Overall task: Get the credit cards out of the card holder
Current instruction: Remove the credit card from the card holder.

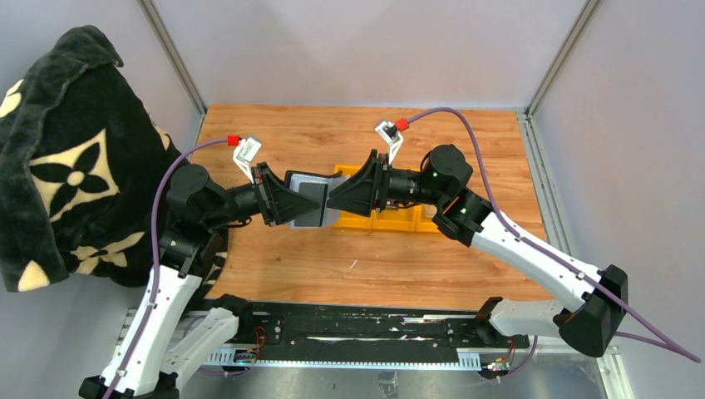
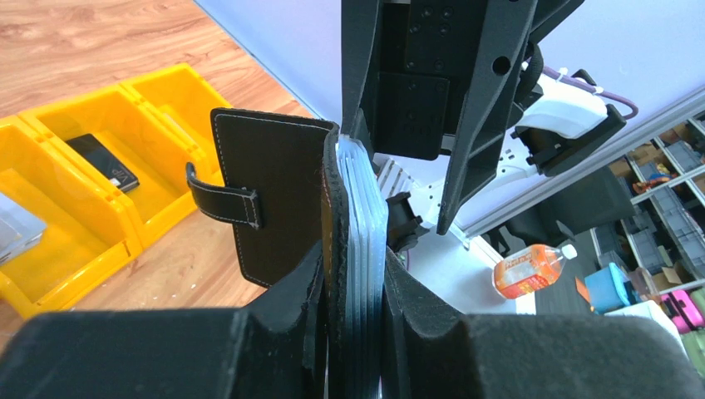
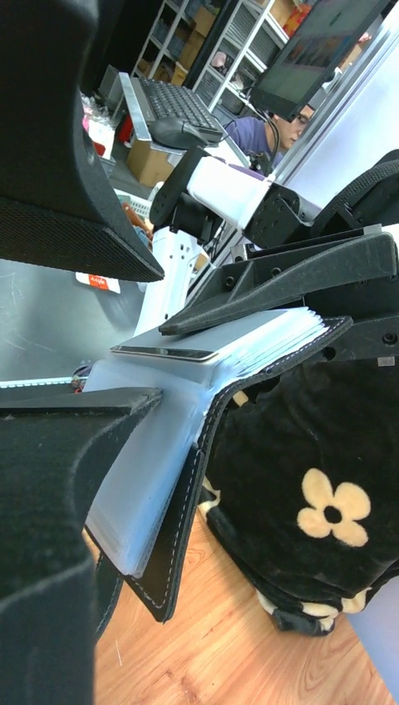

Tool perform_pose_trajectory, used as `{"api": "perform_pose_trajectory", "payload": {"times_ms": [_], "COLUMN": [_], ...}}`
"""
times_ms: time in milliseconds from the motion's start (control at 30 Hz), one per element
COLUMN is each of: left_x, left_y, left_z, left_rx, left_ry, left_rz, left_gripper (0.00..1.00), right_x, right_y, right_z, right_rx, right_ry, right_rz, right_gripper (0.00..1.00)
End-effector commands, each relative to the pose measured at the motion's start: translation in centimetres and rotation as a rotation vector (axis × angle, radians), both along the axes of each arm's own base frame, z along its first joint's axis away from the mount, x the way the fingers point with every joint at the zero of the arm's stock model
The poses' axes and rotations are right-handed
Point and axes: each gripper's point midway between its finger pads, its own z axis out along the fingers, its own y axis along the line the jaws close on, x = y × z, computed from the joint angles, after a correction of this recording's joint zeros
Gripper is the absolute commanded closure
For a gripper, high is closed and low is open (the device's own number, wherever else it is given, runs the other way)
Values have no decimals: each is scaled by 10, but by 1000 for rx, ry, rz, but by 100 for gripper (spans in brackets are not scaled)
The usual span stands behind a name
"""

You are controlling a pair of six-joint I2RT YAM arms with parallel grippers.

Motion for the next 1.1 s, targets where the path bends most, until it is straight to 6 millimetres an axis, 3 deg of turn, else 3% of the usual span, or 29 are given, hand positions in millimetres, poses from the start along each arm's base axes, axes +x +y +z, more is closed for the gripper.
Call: {"api": "perform_pose_trajectory", "payload": {"times_ms": [0, 267, 567, 667, 900, 1067], "left_x": [-10, -1, -4, -1, 13, 13], "left_y": [-1, 2, 3, 3, 7, 7], "left_z": [12, -6, -6, -10, -28, -21], "left_rx": [-24, 58, 57, 67, 142, 117], "left_ry": [-65, -86, -93, -86, -33, -27], "left_rz": [-46, -12, -20, -9, 48, 56], "left_gripper": [100, 99, 97, 97, 100, 99], "right_x": [9, 19, 32, 37, 24, 24], "right_y": [5, 14, 22, 26, 28, 26], "right_z": [0, 3, 2, 2, 15, 15], "right_rx": [35, 35, 37, 28, 78, 91], "right_ry": [13, 16, 21, 13, -78, -80], "right_rz": [-22, -35, -79, -102, -79, -87], "right_gripper": [49, 60, 58, 63, 66, 66]}}
